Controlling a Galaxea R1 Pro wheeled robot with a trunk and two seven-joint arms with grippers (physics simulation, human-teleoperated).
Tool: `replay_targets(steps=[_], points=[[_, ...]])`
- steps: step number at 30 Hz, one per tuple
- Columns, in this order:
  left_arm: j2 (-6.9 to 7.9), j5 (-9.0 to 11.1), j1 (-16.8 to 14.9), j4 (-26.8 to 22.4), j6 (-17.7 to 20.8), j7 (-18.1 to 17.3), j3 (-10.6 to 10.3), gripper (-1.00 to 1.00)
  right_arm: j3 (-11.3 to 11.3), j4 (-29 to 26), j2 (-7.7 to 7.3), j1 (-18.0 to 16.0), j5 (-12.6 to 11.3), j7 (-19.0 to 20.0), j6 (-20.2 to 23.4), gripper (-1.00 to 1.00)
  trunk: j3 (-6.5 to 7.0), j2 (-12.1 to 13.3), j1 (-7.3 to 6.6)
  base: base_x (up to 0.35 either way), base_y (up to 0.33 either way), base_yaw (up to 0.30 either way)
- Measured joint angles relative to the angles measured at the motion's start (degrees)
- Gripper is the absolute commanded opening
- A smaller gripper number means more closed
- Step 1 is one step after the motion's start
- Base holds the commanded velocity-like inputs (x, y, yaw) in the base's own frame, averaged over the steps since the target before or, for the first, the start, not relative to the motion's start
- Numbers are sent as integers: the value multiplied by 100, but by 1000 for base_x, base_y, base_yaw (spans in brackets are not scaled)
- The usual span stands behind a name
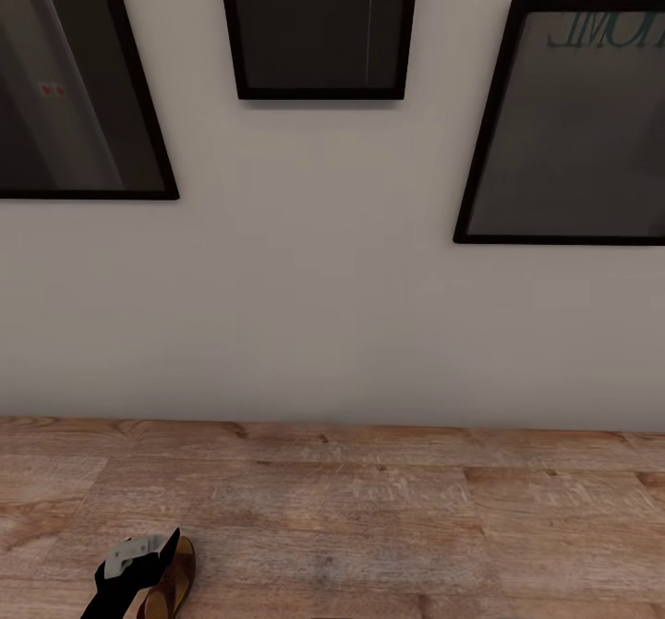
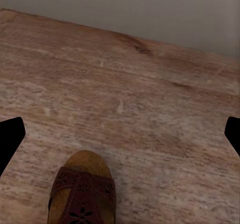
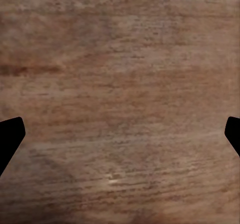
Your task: Pick up the two gym shoes and the two sandals from the corridor floor and place them onto the hallstand (shoe rack) in the corridor, making sure they are on the rack and not on the floor. Arrange them so the two gym shoes are next to each other and the two sandals are next to each other.
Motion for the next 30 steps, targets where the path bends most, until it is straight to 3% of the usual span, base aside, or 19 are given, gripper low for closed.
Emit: replay_targets(steps=[12, 30], points=[[-7, -101, 3, 487, 0, -7, -48, 100, 0, 0, 0, 0, 0, 0, 0, 100, 0, 0, 0, 0, 0, 0], [-8, -169, 1, 634, 0, -9, -46, 100, 0, -1, 0, 0, 0, 0, 0, 100, 0, 0, 0, 0, 0, 0]])
